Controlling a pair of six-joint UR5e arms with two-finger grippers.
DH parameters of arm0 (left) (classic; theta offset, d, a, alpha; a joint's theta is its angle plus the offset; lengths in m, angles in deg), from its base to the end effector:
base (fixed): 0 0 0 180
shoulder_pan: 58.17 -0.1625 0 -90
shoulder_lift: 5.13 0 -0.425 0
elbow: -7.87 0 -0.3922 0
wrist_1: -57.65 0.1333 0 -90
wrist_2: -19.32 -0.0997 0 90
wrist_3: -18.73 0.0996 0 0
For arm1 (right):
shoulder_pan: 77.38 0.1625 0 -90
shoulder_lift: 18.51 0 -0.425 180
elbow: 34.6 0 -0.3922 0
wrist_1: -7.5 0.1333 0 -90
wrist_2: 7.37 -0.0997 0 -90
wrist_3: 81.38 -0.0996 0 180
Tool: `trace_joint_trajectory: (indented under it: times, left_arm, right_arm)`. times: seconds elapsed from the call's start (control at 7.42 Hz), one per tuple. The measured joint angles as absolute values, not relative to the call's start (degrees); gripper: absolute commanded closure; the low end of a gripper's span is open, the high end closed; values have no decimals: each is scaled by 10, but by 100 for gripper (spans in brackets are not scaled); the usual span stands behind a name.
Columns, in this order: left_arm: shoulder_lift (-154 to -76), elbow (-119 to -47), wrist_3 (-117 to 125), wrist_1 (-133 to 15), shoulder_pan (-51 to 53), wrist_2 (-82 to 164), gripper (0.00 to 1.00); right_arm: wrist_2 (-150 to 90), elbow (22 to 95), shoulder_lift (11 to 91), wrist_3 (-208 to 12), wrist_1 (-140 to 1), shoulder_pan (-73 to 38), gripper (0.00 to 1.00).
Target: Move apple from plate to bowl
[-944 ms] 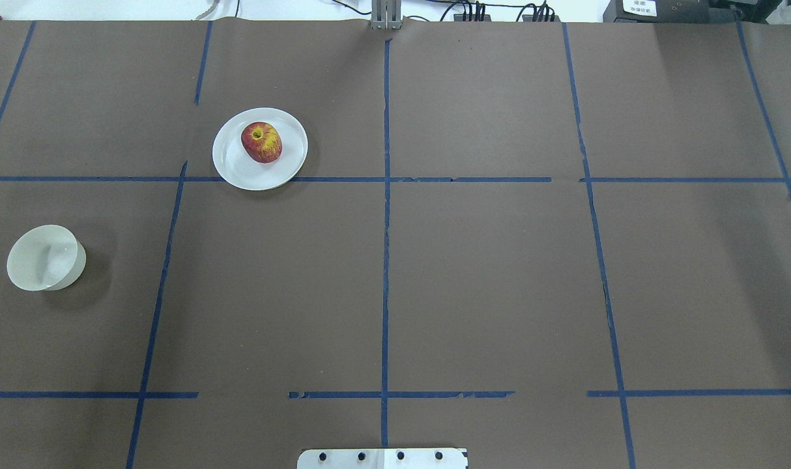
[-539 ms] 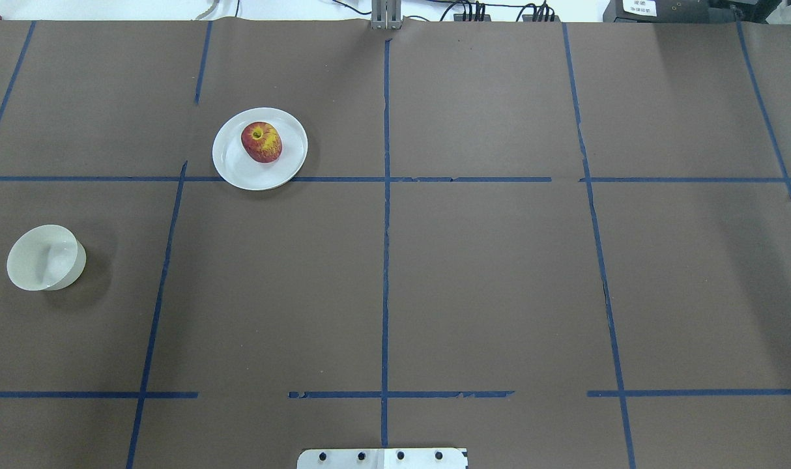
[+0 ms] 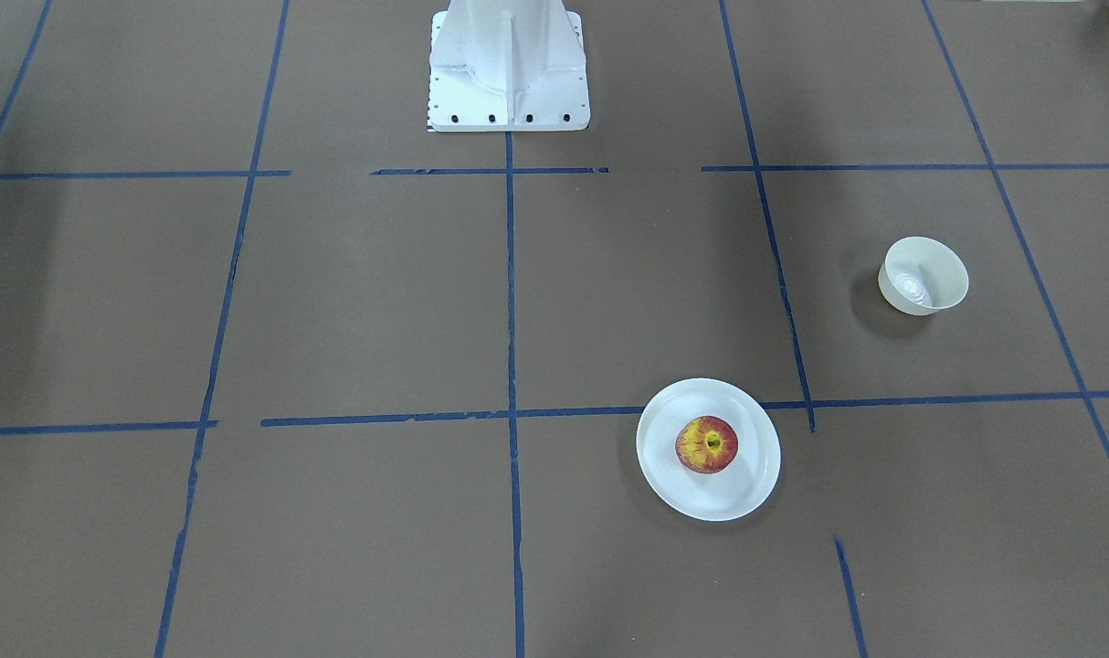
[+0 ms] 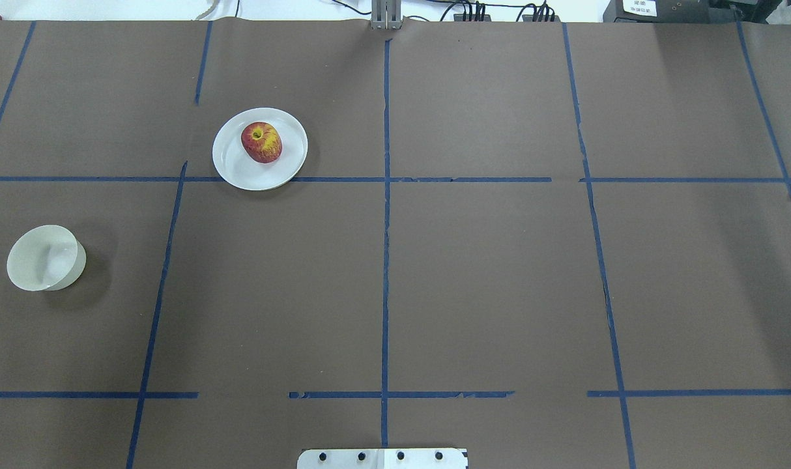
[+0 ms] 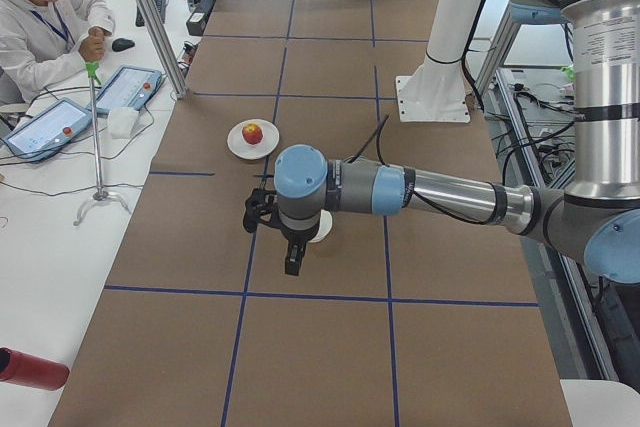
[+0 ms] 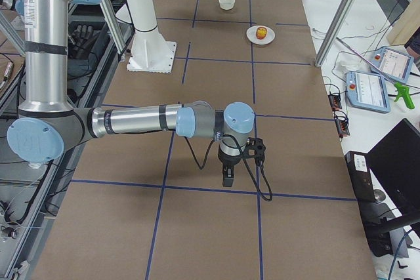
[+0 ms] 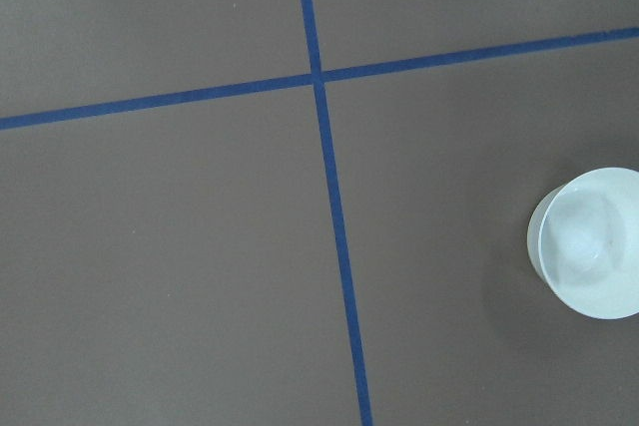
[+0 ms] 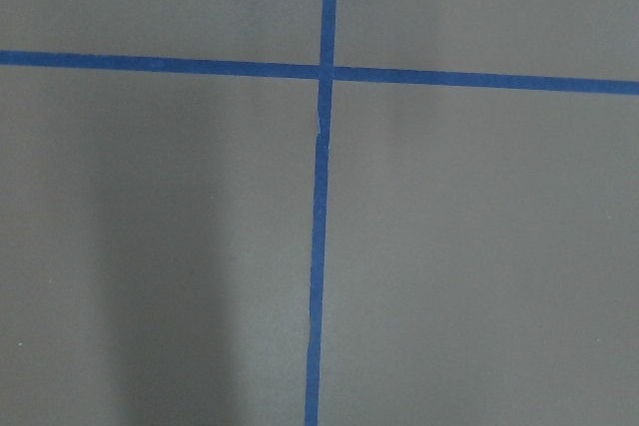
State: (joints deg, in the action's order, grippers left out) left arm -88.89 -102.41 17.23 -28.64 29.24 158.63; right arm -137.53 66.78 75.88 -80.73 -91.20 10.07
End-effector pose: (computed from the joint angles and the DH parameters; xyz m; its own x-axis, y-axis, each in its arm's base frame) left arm -0.0377 -0.4462 0.5358 0.6461 0.1395 -0.7504 -0.0276 0.9868 0.1597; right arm 0.0488 -0.4568 0.6176 0.7638 -0.0261 0.6449 0.0531 0.9983 -0.0225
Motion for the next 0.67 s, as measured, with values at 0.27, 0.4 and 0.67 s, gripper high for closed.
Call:
trace_joint_trajectory:
  times: [0.27,0.4,0.67]
  left_arm:
    - [-983,-1050,-42,-304,161,1592,0]
    - [-1037,-1049,-131,-306,102,1589,0]
    - [-1157,-1000,-279,-309,-5,1539,0]
  right_arm:
    - [-1375,668,759,-808,-912,101,0]
    - [-1375,668,759,-808,-912,101,0]
    - [-1375,668,759,-808,-912,101,0]
